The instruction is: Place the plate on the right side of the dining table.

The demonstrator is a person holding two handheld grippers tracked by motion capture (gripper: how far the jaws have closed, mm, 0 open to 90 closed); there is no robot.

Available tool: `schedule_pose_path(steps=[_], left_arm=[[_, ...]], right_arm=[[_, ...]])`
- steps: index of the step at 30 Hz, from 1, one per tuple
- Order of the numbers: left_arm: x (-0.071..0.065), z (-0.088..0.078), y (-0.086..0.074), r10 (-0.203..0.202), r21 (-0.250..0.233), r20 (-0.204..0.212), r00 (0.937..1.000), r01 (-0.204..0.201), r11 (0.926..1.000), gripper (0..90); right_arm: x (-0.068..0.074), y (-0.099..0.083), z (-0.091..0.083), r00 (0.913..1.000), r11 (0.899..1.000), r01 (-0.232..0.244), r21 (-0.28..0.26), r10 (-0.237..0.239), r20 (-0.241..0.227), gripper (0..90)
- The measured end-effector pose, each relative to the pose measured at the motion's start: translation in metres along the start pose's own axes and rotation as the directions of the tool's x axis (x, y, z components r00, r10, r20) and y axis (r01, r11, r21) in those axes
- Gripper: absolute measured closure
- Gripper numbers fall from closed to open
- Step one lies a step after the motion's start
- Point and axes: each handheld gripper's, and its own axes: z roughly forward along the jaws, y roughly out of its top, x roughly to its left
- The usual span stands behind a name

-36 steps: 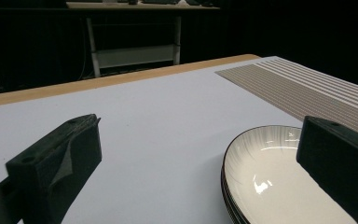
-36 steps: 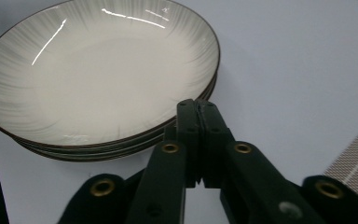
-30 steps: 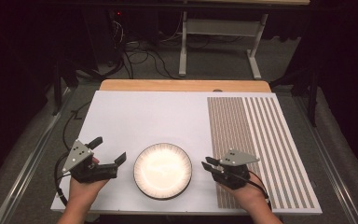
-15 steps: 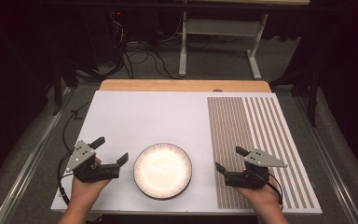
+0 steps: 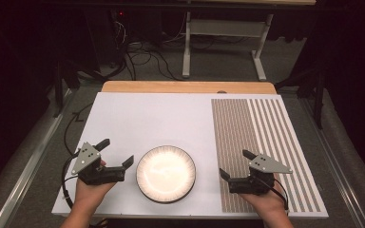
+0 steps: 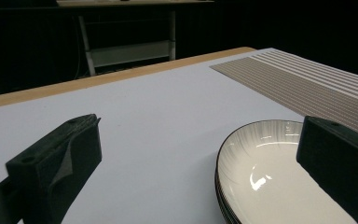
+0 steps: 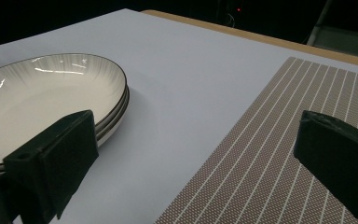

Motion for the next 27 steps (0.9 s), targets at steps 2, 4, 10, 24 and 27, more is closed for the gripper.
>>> schedule_pose_path(steps=[2, 4, 10, 24, 27], left_arm=[[0.001, 0.001, -0.001, -0.006, 0.002, 0.004, 1.0, 0.006, 1.0, 0.6], [0.002, 0.001, -0.002, -0.012, 0.006, 0.006, 0.9999, 0.012, 0.9999, 0.6], [0.0, 0.001, -0.001, -0.003, 0.005, 0.009, 1.0, 0.003, 1.0, 0.6], [-0.004, 0.0, 0.001, 0.012, 0.0, 0.012, 0.9999, -0.012, 0.9999, 0.6], [-0.005, 0.0, 0.001, 0.015, 0.001, 0.014, 0.9998, -0.015, 0.9999, 0.6]], right_arm=[[0.001, 0.001, 0.001, 0.9996, 1.0, -0.014, 0.006, 0.014, -0.026, 9.4], [0.002, 0.002, 0.001, 0.9994, 1.0, -0.007, 0.005, 0.007, -0.034, 15.3], [0.01, 0.003, 0.001, 0.9987, 1.0, 0.023, 0.002, -0.023, -0.045, 32.5], [0.025, 0.021, 0.018, 0.9883, 0.995, 0.086, 0.045, -0.079, -0.13, 76.3], [0.027, 0.028, 0.028, 0.9859, 0.993, 0.09, 0.072, -0.079, -0.148, 82.9]])
